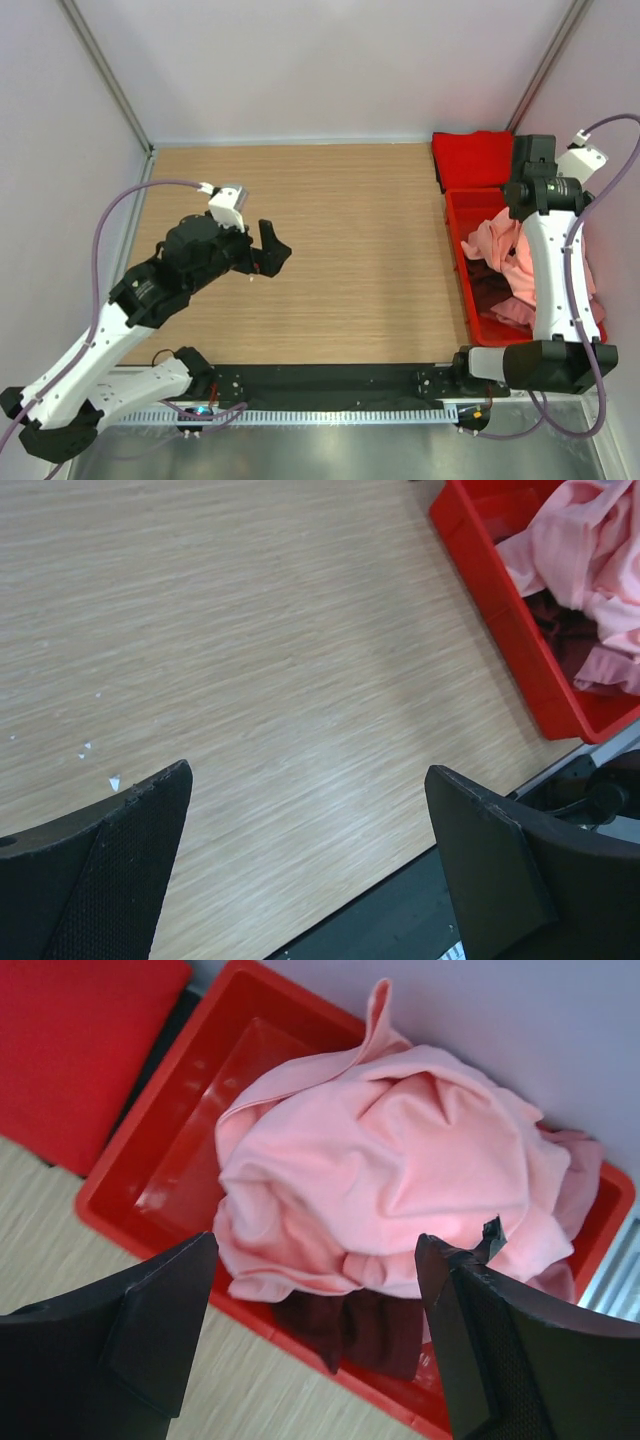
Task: Fold and stack the t-shirts
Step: Grab the tshirt from the pile
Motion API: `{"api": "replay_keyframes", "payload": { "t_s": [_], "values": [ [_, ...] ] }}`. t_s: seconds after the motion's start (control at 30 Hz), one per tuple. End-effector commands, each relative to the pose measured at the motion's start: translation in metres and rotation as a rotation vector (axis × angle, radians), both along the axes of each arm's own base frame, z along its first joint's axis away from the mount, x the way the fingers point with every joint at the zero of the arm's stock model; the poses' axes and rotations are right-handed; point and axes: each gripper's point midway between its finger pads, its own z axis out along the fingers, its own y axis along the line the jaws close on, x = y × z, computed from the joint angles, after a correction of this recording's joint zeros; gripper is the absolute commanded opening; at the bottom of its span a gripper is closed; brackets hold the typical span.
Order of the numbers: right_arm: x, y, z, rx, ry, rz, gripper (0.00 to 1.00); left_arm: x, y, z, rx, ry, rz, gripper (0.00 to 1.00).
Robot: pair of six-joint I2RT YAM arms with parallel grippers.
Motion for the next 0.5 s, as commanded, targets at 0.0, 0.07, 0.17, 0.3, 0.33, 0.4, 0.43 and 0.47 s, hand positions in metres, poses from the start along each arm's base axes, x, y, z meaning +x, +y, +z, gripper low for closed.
{"api": "replay_keyframes", "payload": {
  "t_s": [0.0, 0.07, 0.17, 0.3, 0.33, 0.4, 0.43, 0.47],
  "values": [
    [-0.008, -0.031, 0.012, -0.080, -0.029, -0.110, 0.85, -0.009, 0.007, 0.015, -0.035, -0.060, -0.020, 1.00],
    [-0.005, -0.043, -0.009, -0.035, 0.005, -0.107, 0.83, -0.011, 0.015, 0.013, -0.033, -0.076, 0.000, 1.00],
    [0.000, -0.057, -0.052, 0.088, 0.058, -0.081, 0.82, -0.014, 0.024, 0.003, -0.002, -0.067, 0.016, 1.00],
    [0.007, -0.068, -0.094, 0.213, 0.060, -0.062, 0.79, -0.014, 0.031, -0.005, 0.027, -0.054, 0.044, 1.00],
    [0.010, -0.069, -0.105, 0.238, 0.073, -0.060, 0.76, -0.013, 0.031, -0.008, 0.030, -0.049, 0.049, 1.00],
    [0.016, -0.071, -0.105, 0.249, 0.062, -0.052, 0.46, -0.012, 0.031, -0.012, 0.038, -0.035, 0.057, 1.00],
    [0.023, -0.074, -0.094, 0.237, 0.036, -0.047, 0.37, -0.012, 0.030, -0.014, 0.036, -0.024, 0.062, 1.00],
    [0.026, -0.074, -0.088, 0.240, 0.025, -0.039, 0.18, -0.009, 0.029, -0.016, 0.040, -0.013, 0.067, 1.00]
  ]
}}
